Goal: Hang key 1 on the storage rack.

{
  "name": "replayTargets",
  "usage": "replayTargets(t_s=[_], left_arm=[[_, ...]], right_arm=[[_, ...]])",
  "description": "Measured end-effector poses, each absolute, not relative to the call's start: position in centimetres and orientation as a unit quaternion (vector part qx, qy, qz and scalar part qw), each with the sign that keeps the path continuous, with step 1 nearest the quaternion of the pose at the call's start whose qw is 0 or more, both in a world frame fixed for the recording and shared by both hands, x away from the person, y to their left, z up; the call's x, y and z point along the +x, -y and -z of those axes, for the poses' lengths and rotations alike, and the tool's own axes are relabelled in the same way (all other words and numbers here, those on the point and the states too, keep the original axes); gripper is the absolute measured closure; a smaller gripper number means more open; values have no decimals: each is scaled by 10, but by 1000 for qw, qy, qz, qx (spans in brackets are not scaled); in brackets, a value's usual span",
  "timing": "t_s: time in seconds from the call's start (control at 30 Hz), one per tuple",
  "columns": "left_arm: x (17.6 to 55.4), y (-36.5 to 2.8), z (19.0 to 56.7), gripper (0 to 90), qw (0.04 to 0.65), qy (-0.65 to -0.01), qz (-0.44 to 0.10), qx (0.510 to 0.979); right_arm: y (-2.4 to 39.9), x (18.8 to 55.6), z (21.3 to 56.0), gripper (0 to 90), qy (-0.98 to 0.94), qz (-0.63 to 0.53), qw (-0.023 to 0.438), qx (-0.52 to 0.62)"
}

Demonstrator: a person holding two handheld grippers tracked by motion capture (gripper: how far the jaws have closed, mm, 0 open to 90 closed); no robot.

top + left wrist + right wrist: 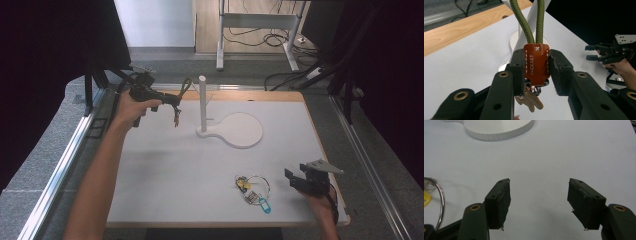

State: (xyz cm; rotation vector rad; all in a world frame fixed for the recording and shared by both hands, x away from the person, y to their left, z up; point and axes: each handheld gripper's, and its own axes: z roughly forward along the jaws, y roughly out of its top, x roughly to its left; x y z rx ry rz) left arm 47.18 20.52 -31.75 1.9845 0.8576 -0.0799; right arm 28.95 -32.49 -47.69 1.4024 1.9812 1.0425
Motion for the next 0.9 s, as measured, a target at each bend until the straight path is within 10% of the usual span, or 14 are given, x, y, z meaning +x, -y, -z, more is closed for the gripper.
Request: replayTargets(t_s=[0.9], left_arm=[[493, -196, 338, 669, 472, -371, 70, 797]], right_arm=[[322, 290, 480, 349, -733, -378, 243, 511]])
